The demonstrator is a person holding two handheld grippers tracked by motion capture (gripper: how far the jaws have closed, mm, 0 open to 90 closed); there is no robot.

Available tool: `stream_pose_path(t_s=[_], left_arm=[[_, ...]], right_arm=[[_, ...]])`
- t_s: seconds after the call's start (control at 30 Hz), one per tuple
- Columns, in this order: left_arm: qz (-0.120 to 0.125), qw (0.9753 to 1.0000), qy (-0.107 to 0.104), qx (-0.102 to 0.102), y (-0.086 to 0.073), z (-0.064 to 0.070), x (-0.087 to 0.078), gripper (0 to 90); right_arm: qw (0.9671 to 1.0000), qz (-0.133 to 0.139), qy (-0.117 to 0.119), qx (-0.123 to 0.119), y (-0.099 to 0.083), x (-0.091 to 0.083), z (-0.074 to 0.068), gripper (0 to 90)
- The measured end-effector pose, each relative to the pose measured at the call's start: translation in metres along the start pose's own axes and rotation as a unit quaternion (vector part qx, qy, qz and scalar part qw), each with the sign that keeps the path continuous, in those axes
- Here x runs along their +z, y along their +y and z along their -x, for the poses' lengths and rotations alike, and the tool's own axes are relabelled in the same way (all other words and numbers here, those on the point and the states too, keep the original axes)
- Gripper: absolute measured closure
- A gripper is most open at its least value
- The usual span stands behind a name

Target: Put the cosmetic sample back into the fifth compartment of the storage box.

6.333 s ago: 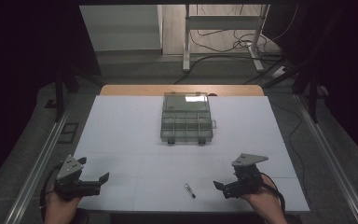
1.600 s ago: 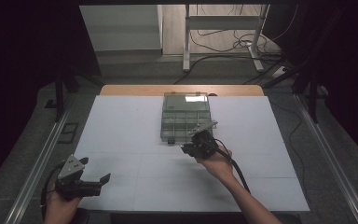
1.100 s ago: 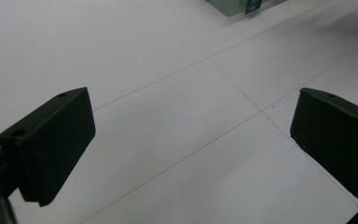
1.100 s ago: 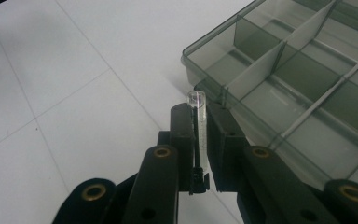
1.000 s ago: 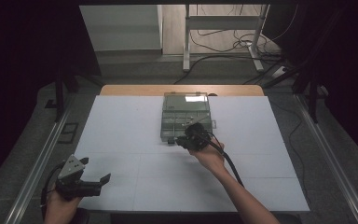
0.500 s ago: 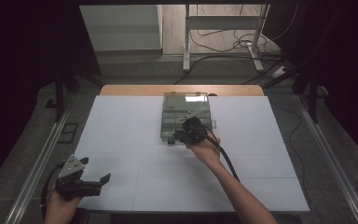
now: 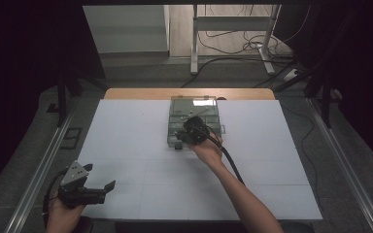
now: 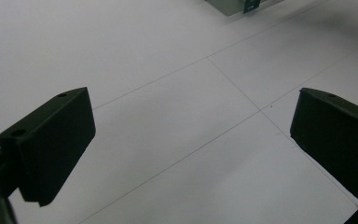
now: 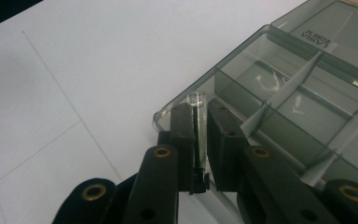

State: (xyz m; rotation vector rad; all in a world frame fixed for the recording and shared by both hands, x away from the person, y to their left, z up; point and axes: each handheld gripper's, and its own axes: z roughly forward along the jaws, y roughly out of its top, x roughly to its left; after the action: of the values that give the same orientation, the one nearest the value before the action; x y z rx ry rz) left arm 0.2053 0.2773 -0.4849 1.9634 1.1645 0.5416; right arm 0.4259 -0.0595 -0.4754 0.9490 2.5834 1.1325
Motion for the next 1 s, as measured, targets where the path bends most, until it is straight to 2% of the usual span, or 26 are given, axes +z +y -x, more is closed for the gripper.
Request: stream_pose_path(t_s=[0.4,0.63,0.77,1.0], left_arm=[[-0.002,1.0,-0.003,0.003,0.0,0.0,0.0,0.6],[-0.003,1.0,-0.004,0.004,0.0,0.0,0.0,0.6],[-0.003,1.0,-0.005,0.004,0.0,0.0,0.0,0.7],[-0.002,1.0,-0.004,0.004,0.0,0.0,0.0,0.7]], right_arm=[[1.0,0.0,-0.009,0.001,0.009,0.019,0.001,80.1],[0.9998,-0.006,-0.021,0.0,0.009,0.028,0.004,79.5],[0.9998,-0.004,-0.021,0.002,0.008,0.031,0.004,76.3],[0.9997,-0.007,-0.022,-0.009,0.007,0.028,0.001,74.1]])
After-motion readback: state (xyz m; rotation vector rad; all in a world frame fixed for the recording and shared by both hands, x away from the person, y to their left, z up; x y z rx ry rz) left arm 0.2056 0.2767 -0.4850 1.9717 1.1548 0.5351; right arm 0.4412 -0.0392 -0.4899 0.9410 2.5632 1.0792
